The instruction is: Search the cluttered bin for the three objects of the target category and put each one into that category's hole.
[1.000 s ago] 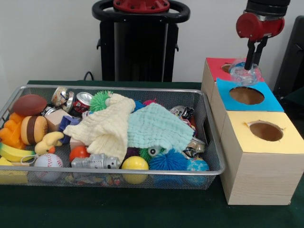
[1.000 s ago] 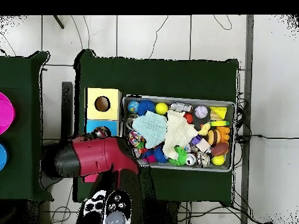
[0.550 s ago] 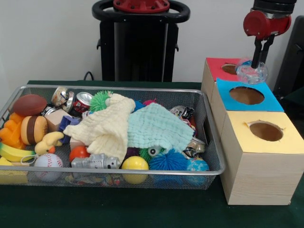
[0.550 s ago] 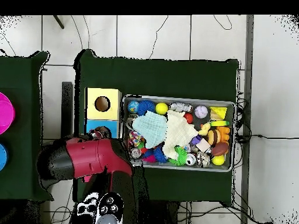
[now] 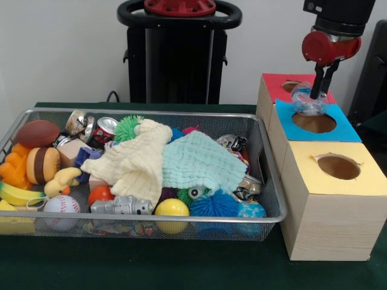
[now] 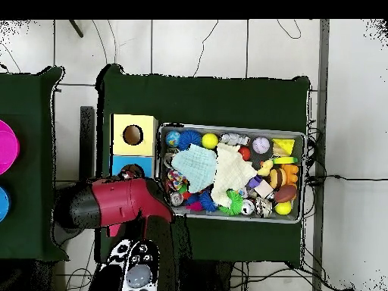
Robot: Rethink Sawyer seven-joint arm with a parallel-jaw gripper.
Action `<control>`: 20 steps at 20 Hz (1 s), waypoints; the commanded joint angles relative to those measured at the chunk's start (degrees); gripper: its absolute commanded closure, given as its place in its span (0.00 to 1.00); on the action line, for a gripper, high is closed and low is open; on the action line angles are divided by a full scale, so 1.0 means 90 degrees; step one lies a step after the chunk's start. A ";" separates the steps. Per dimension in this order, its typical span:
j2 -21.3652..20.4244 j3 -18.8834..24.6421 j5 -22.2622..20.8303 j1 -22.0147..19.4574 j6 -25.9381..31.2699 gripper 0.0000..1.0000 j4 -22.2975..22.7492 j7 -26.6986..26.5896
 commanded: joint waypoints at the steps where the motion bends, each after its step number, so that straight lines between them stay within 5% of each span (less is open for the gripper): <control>1: 0.0331 -0.0021 0.0199 -0.0036 -0.0391 1.00 0.0167 0.1786; 20: 0.0421 0.0240 0.0568 -0.0019 -0.1145 1.00 0.0299 0.1801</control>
